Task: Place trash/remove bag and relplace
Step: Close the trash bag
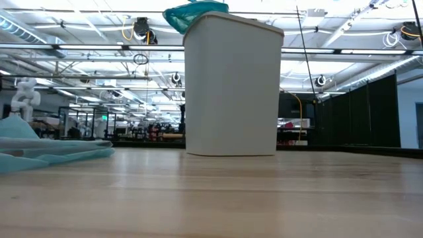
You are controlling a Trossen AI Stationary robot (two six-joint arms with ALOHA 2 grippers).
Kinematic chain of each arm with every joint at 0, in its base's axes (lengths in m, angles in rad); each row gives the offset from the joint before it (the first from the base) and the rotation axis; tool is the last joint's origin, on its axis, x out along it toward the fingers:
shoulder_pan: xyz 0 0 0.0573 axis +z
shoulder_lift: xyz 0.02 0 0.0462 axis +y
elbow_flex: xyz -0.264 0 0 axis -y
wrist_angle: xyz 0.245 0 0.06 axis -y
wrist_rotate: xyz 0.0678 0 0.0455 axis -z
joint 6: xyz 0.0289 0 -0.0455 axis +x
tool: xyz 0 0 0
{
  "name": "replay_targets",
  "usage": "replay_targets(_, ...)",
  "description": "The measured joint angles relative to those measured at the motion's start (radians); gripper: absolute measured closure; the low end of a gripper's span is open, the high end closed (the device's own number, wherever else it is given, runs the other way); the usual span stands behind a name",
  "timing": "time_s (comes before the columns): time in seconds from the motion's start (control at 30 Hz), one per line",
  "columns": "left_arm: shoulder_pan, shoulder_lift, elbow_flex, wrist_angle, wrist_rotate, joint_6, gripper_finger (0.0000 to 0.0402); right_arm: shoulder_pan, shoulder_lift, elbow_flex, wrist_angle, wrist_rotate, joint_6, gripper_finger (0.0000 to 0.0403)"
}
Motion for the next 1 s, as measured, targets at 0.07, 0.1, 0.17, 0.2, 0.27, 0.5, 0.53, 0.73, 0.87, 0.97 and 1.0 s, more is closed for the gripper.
replay_targets(0.07, -0.009, 0.002, 0.000, -0.021, -0.018, -0.051, 0.0301, 0.041, 0.019, 0.000, 0.011, 0.074, 0.013, 0.0179)
replay_targets(0.1, -0.011, 0.002, 0.000, -0.029, -0.017, -0.075, 0.0302, 0.060, 0.033, 0.000, 0.026, 0.106, 0.025, 0.0179)
replay_targets(0.17, -0.013, 0.002, 0.000, -0.037, -0.015, -0.112, 0.0309, 0.090, 0.063, 0.000, 0.054, 0.142, 0.054, 0.0179)
replay_targets(0.2, -0.013, 0.002, 0.000, -0.044, -0.015, -0.128, 0.0314, 0.104, 0.080, 0.000, 0.073, 0.158, 0.073, 0.0179)
replay_targets(0.27, -0.013, 0.002, 0.000, -0.049, -0.015, -0.153, 0.0329, 0.133, 0.116, 0.000, 0.112, 0.196, 0.097, 0.0179)
replay_targets(0.5, -0.013, -0.047, -0.001, -0.069, -0.011, -0.218, 0.0395, 0.231, 0.261, -0.001, 0.206, 0.560, 0.010, 0.0192)
replay_targets(0.53, -0.013, -0.052, -0.001, -0.069, -0.011, -0.219, 0.0398, 0.243, 0.278, -0.001, 0.233, 0.591, -0.006, 0.0197)
replay_targets(0.73, -0.013, -0.070, -0.001, -0.068, -0.034, -0.241, 0.0400, 0.306, 0.381, -0.001, 0.399, 0.828, -0.171, 0.0236)
replay_targets(0.87, -0.013, -0.074, -0.001, -0.081, -0.034, -0.243, 0.0400, 0.329, 0.435, -0.001, 0.472, 0.933, -0.278, 0.0262)
replay_targets(0.97, -0.013, -0.075, -0.001, -0.088, -0.035, -0.243, 0.0400, 0.334, 0.467, -0.001, 0.525, 1.029, -0.348, 0.0277)
replay_targets(1.0, -0.013, -0.075, -0.001, -0.088, -0.035, -0.243, 0.0401, 0.334, 0.474, -0.001, 0.545, 1.050, -0.362, 0.0281)
